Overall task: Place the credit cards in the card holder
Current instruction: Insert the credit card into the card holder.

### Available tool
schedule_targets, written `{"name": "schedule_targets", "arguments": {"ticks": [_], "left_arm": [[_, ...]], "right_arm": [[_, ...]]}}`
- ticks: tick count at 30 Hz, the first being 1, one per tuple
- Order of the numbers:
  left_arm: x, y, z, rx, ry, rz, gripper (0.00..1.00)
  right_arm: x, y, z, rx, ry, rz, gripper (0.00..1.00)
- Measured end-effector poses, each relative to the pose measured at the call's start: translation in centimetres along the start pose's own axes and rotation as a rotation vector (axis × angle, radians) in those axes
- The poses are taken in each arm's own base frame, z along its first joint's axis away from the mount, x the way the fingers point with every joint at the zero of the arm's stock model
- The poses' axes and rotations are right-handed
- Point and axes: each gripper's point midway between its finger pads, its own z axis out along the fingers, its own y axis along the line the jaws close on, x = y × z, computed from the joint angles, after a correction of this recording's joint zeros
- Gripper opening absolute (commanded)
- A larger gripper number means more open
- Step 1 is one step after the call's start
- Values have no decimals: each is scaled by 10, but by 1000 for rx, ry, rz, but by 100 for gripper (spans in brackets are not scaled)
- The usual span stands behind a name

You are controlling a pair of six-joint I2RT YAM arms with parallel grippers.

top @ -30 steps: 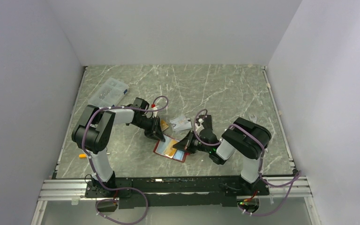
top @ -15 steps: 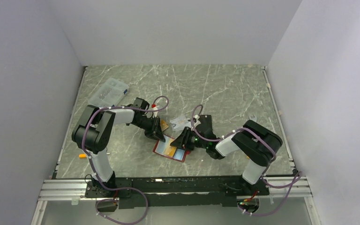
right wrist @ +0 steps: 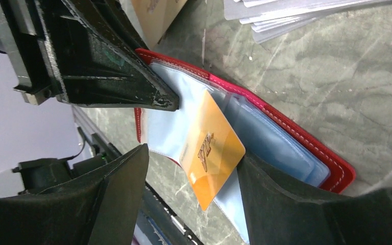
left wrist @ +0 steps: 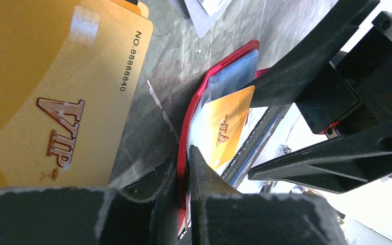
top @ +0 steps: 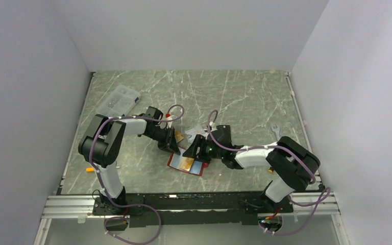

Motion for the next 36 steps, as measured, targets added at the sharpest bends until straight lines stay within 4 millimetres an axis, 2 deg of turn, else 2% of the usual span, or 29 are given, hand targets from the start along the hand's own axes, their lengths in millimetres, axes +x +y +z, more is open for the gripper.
{"name": "schedule_targets", "arguments": {"ticks": [12, 19, 22, 27, 36], "left_arm": [[0, 0, 0, 0, 0, 0, 14], [0, 0, 0, 0, 0, 0, 15], [0, 0, 0, 0, 0, 0, 19], [0, 0, 0, 0, 0, -1, 31], [1, -4, 0, 20, 5, 0, 32]], "right_arm": [[9, -7, -12, 144, -24, -42, 66], [11, -6, -10, 158, -21, -82, 65], [12, -4, -6, 147, -14, -98, 64], [13, 1, -1, 117, 1, -115, 64], [15, 8, 10, 70, 33, -141, 63]]}}
